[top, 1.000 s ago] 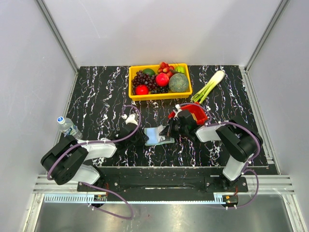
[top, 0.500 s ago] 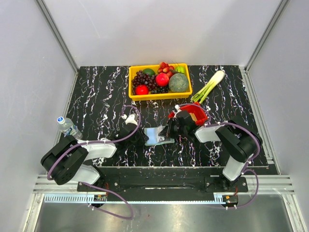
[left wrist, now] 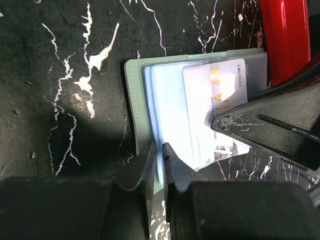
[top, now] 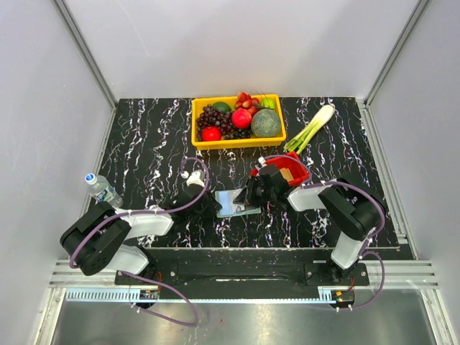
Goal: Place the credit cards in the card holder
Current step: Insert the credit card into the card holder.
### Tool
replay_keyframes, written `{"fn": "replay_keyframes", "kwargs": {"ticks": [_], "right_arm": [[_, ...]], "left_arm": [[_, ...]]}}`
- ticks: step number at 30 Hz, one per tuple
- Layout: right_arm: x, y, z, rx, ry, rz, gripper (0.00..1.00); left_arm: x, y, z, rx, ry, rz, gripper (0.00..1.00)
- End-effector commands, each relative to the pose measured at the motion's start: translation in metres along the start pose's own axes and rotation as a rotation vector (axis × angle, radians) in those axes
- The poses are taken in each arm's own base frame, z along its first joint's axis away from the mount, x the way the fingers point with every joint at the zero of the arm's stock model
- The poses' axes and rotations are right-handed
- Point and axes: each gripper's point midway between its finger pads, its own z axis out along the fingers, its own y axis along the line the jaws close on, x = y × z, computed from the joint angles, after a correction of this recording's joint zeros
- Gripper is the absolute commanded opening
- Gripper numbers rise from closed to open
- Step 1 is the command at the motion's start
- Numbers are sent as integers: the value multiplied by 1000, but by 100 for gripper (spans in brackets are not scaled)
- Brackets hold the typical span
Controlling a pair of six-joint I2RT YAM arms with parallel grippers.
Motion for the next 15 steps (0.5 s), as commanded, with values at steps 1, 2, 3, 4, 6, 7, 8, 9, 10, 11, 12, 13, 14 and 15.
{"fn": "replay_keyframes", "kwargs": {"ticks": [1,2,3,4,6,7,8,9,10,11,12,13,14,15], "right_arm": [[11,-17,-12,133,23,-62,31],[5,-15,-16,148,3,-81,33],[1,-15,-19,163,-10,-98,35],[-3,-14,-23,177,-23,-116,37],[-12,-11,-28,194,-51,-143,39],[-14,-9,-30,193,-55,-153,39],[-15,-7,-31,192,-58,-158,39],[-14,-7,-31,191,-53,-160,39],[-14,-7,-30,195,-50,-159,39],[-13,-9,-30,200,-42,-159,39],[-12,-10,-28,201,-36,-161,38],[-11,-10,-28,199,-30,-157,36],[-9,-10,-26,195,-25,-153,35],[-8,-11,-24,186,-18,-152,33]], "left_arm": [[31,7,-7,-1,111,2,14],[31,7,-8,-2,108,3,14],[31,8,-8,-6,109,2,14],[31,8,-8,-8,109,2,13],[31,9,-8,-9,108,5,13],[31,8,-7,-8,108,5,13],[31,8,-7,-6,109,5,13],[32,9,-7,-7,110,4,13],[31,8,-7,-5,110,3,12],[32,8,-6,-4,111,3,12],[32,7,-6,-2,112,3,12],[32,7,-7,0,114,4,12],[32,7,-7,-1,113,5,12],[32,7,-7,1,113,6,12]]}}
